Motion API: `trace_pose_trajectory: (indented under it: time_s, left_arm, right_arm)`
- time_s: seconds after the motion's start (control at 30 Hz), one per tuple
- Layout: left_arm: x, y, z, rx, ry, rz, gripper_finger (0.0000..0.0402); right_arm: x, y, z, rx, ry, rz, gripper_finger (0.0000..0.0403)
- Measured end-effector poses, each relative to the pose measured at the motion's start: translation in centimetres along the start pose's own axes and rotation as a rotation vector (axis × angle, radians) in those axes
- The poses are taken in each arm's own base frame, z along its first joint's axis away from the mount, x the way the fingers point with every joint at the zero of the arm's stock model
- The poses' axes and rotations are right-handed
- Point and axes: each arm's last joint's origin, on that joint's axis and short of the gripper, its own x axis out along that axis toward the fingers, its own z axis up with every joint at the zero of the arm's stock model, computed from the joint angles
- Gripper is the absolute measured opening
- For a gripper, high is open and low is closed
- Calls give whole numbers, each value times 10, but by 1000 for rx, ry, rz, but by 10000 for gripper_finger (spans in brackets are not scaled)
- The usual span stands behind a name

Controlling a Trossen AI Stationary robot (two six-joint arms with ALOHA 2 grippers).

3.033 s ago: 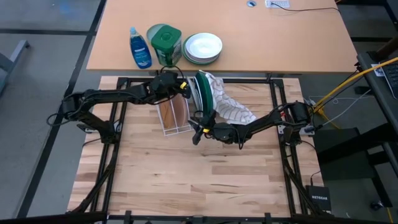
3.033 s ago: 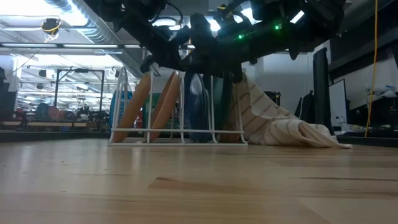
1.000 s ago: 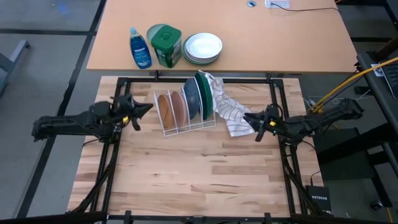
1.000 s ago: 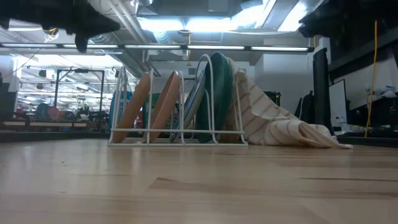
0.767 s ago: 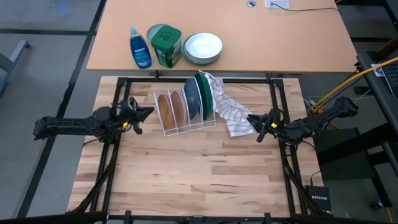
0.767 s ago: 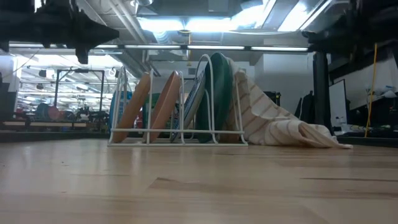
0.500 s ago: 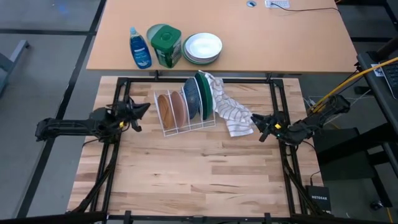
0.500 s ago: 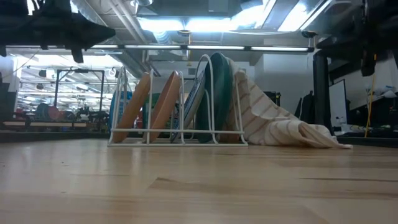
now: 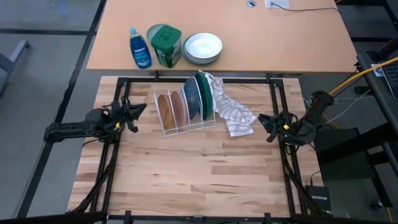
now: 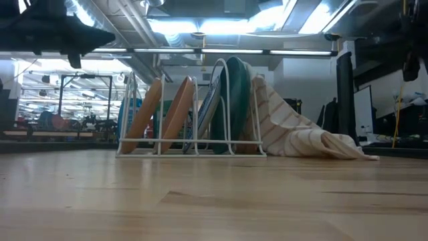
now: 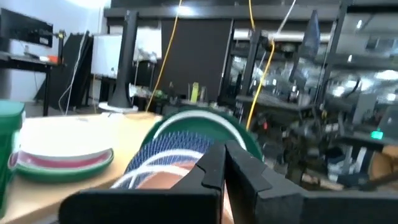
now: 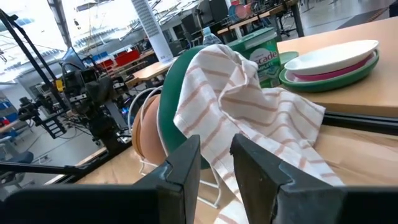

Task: Sort dishes
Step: Return to Home Position

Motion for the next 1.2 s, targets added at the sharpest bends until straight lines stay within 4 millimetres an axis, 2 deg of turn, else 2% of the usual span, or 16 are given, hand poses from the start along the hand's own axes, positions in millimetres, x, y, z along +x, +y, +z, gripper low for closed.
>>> trace_pose_trajectory:
  time_s: [0.23, 0.43, 0.63, 0.9, 1.2]
  left_arm:
    - [0, 1, -10, 66, 101, 5, 1]
    - [-2, 2, -19, 101, 191, 11, 1]
    - [-5, 4, -31, 93, 316, 29, 1]
    - [-5, 4, -32, 33, 326, 42, 1]
    - [-5, 4, -32, 32, 327, 44, 1]
  right_arm:
    - [-3, -7, -10, 12, 4, -21, 99]
    - [-3, -16, -26, 17, 16, -36, 99]
    - [-3, -16, -28, 35, 29, -25, 99]
    - [-3, -16, -29, -91, 34, -21, 99]
    - [-3, -11, -33, -75, 171, 117, 99]
